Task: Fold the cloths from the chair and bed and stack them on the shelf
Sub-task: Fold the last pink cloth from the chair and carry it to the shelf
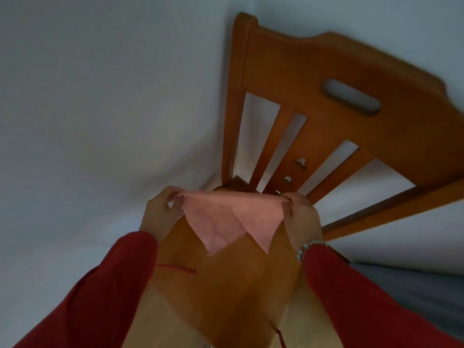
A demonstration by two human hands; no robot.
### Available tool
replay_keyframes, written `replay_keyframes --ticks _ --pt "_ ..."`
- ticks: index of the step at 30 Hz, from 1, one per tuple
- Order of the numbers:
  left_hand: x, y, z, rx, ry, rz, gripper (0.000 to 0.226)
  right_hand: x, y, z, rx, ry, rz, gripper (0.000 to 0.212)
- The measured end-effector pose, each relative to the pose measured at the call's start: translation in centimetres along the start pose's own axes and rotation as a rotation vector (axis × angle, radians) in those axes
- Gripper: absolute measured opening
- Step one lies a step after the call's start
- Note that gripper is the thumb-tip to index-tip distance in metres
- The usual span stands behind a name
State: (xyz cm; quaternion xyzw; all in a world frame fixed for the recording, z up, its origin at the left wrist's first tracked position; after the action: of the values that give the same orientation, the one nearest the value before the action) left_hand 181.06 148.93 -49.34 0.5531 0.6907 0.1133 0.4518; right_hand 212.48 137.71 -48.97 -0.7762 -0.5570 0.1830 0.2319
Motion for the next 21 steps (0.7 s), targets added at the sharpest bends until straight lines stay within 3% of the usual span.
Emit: replay_keyframes --ticks 3,5,9,12,18,21 --pt "-1.6 2.1 -1.9 -0.174 -0.035 -0.015 0.01 0.8 -1.8 -3.2 0.117 0.156 -0.019 0.024" --pt "-2.5 2.8 -2.5 -0.216 -0.057 -0.02 0.026 1.0 -2.7 -4.7 0.136 0.201 -0.053 0.024" --pt "-4.0 1.7 -3.2 -0.012 0.024 -0.006 0.021 -0.2 -3.2 -5.1 0.089 0.158 -0.135 0.021" --pt "-4.9 -1.5 -1.6 0.181 0.004 -0.05 0.013 -3.1 -1.5 -2.6 0.091 -0.011 -0.09 0.017" --pt "-7.3 -10.7 5.6 0.381 -0.227 -0.21 0.032 -11.1 5.6 5.9 0.003 -0.405 0.096 0.019" --pt "-7.8 -14.0 8.1 0.324 -0.287 -0.282 0.023 -13.8 8.5 9.0 0.0 -0.543 0.182 0.018"
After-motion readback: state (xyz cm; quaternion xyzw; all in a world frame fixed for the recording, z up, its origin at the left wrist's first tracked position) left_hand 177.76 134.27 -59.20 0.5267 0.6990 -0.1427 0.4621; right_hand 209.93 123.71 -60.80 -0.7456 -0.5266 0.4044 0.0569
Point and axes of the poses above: each hand's wrist, its own x-axis towards the middle knuckle, its own z-axis out of the palm, y = z × x, the point moved 10 cm from there along x, towards the middle knuckle, and after that the axes turned 14 degrees about -z, right-handed, at the moved point
